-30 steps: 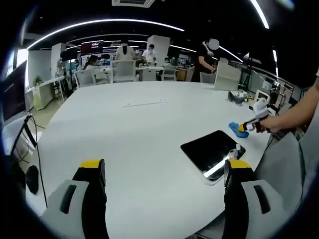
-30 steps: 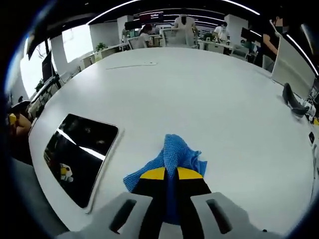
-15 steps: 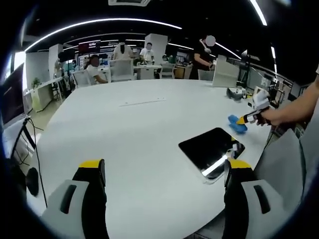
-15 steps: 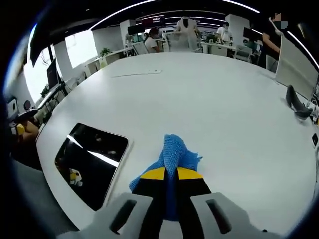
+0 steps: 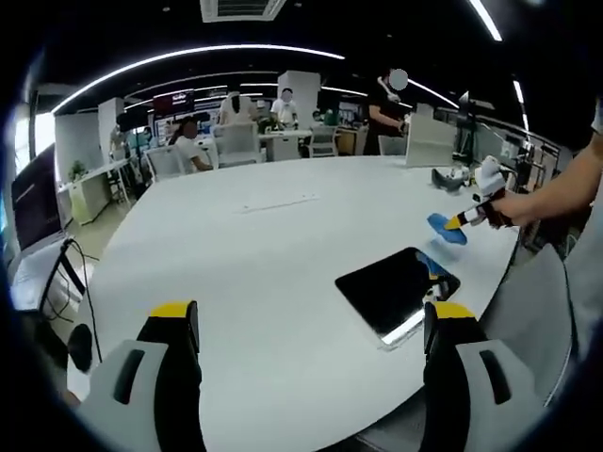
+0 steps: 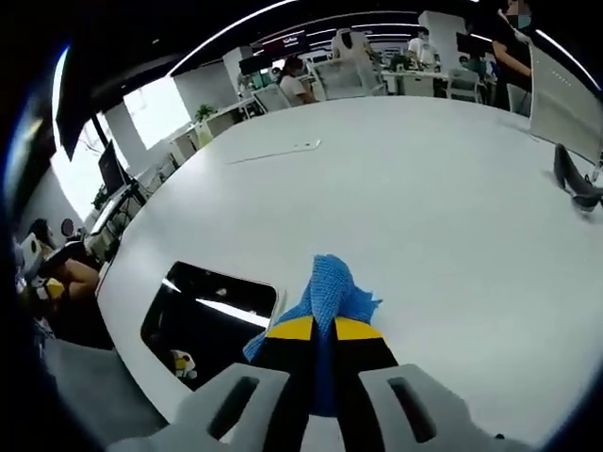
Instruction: Wipe the mirror surface with the cleaning cloth until all visible marks leave the cleaned area.
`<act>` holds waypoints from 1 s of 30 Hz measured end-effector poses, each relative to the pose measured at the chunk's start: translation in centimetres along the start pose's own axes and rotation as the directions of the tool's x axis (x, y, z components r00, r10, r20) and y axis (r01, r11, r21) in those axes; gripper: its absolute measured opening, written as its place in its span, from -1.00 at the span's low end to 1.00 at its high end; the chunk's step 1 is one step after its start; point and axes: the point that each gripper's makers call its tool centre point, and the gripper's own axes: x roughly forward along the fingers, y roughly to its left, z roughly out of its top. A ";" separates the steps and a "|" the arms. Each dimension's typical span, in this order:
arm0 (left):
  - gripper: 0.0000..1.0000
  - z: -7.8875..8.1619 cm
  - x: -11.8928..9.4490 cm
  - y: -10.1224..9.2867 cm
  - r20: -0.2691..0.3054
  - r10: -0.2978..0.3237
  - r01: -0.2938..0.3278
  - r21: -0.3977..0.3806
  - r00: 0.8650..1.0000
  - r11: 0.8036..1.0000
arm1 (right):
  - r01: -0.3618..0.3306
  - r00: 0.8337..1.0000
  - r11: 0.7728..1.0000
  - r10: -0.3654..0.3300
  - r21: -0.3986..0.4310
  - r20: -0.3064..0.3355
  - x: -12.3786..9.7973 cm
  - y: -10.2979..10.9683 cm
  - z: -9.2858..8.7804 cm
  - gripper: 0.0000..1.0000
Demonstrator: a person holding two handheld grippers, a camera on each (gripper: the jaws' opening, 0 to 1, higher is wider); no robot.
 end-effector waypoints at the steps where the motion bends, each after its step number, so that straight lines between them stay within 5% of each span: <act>1: 0.98 -0.1 -0.2 0.2 0.001 0.017 -0.017 -0.005 1.000 1.000 | -0.016 1.000 1.000 0.016 0.005 -0.006 0.0 0.3 0.1 -1.00; 14: 0.98 0.6 -0.3 0.0 0.010 0.004 -0.004 -0.023 1.000 1.000 | -0.033 0.997 0.999 0.032 -0.007 -0.070 1.8 3.3 -0.5 -1.00; 30: 0.98 -1.3 0.7 2.5 -0.003 -0.076 0.076 -0.002 0.997 0.997 | -0.008 0.996 0.995 -0.002 -0.103 -0.091 6.1 6.0 -1.0 -1.00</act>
